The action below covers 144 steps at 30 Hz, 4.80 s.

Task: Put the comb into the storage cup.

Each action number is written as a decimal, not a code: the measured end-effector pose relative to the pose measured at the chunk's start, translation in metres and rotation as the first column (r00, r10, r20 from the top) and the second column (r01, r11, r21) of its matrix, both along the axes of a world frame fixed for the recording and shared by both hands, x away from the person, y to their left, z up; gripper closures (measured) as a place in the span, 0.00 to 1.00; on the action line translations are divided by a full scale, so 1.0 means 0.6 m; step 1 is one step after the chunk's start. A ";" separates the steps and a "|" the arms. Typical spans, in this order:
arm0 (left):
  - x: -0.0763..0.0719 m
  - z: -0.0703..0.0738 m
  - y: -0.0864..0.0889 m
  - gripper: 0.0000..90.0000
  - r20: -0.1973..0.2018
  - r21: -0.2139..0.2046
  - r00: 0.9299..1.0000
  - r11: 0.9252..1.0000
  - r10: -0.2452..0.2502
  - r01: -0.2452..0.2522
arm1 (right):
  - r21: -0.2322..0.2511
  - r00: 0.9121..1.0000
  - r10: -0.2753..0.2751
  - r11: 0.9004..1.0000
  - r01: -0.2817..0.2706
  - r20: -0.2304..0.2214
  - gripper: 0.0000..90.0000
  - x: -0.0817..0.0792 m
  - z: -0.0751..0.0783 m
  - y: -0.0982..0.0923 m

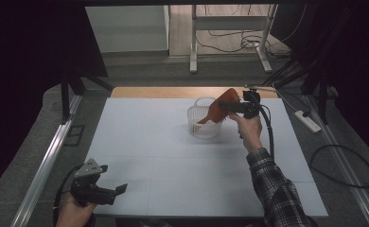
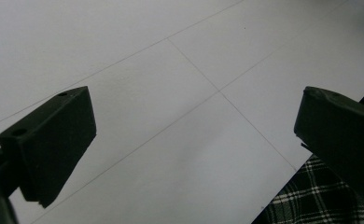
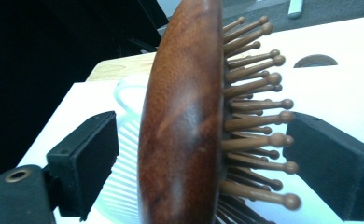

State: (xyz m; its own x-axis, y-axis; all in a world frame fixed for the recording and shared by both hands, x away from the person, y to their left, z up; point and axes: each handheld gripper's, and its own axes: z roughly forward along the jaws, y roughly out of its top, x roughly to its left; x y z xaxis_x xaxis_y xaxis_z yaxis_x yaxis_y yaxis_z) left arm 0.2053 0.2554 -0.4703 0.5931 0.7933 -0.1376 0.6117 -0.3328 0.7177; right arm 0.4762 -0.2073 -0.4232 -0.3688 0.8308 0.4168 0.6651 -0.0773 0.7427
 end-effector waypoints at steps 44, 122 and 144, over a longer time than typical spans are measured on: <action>0.000 0.000 -0.001 0.00 0.002 0.009 1.000 1.000 0.001 -0.001 | -0.158 0.987 0.124 0.982 -0.108 0.098 0.03 -0.039 0.037 0.004; -0.008 0.004 -0.005 0.00 0.055 0.061 0.998 0.997 0.037 -0.040 | -0.358 0.963 0.266 0.904 -0.233 0.047 0.00 -0.149 0.015 -0.023; -0.008 0.003 -0.002 0.00 0.047 0.049 0.998 0.998 0.038 -0.041 | -0.327 0.955 0.294 0.907 -0.266 0.036 0.00 -0.198 0.007 -0.047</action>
